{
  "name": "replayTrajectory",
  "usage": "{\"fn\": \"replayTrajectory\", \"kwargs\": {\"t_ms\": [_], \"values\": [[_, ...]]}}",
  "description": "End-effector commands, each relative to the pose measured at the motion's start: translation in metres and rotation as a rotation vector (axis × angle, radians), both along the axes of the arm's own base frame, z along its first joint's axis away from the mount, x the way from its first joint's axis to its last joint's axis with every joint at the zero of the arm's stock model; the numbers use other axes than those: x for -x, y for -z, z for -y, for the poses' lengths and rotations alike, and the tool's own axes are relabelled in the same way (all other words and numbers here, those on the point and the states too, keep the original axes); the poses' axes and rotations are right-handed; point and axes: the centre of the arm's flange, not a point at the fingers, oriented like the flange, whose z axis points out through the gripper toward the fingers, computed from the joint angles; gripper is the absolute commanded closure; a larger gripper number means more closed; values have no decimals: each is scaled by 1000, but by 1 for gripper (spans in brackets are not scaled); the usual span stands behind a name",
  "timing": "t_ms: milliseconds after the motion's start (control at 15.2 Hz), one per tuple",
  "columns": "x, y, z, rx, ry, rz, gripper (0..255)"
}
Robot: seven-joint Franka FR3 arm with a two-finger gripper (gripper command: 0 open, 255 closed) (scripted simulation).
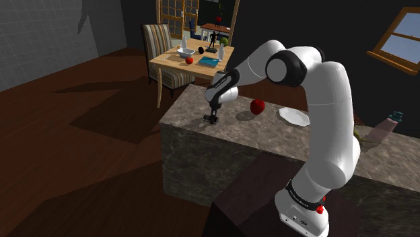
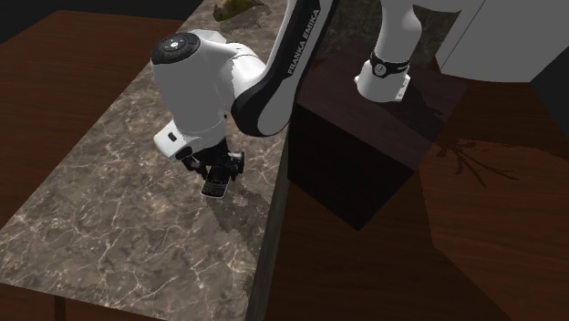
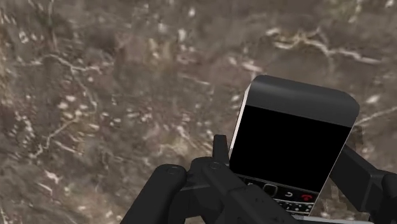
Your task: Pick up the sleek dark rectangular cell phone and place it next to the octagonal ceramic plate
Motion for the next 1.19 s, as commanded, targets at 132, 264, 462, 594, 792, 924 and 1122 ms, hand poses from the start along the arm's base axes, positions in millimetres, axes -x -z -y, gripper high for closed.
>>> {"fn": "replayTrajectory", "kwargs": {"t_ms": [132, 264, 462, 594, 792, 924, 1122], "values": [[-1, -20, 0, 0, 0, 0, 255], [-1, -30, 0, 0, 0, 0, 255], [-1, -46, 0, 0, 0, 0, 255], [-1, -57, 0, 0, 0, 0, 255], [-1, -73, 0, 0, 0, 0, 255], [0, -79, 0, 0, 0, 0, 255], [29, -79, 27, 0, 0, 0, 255]]}}
